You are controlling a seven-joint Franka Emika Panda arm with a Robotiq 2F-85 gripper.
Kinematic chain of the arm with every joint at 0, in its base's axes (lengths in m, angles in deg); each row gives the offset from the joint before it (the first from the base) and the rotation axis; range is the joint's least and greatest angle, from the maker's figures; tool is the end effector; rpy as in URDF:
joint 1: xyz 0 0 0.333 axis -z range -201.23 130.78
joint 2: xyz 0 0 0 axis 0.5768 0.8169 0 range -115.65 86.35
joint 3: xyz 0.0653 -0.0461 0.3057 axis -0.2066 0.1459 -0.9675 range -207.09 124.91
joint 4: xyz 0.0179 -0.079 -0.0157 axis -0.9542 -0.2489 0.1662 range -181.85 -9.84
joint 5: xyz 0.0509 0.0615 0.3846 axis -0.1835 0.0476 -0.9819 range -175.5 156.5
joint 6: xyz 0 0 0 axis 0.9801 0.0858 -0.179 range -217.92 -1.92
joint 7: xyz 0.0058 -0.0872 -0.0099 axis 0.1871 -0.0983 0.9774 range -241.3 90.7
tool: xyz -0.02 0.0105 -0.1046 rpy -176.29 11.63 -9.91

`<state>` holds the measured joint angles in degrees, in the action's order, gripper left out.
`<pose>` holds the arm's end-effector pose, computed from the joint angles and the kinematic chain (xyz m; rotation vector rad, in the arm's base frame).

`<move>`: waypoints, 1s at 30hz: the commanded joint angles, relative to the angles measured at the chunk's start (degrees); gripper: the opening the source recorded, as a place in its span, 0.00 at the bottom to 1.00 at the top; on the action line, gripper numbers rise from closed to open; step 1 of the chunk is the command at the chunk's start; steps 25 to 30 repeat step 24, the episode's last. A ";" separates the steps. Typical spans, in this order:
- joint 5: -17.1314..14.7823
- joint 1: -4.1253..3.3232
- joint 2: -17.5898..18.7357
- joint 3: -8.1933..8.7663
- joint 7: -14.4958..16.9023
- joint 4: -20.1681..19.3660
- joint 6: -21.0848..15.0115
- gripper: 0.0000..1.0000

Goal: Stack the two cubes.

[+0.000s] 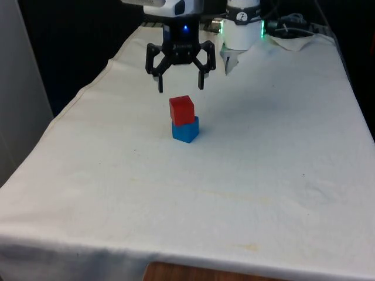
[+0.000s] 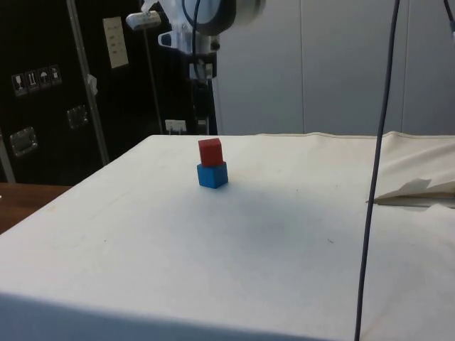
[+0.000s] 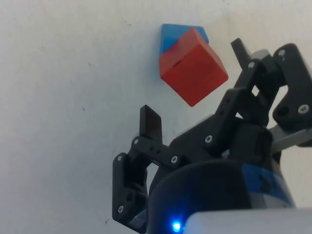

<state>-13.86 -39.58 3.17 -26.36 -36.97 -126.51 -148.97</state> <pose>0.5841 -0.1045 0.2871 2.9745 0.6734 0.1815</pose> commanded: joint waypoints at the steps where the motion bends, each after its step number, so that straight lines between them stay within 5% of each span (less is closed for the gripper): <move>1: 0.29 -0.11 -0.46 0.11 -0.23 0.00 0.52 1.00; 30: 0.00 -0.23 -3.95 0.00 0.00 0.06 0.97 1.00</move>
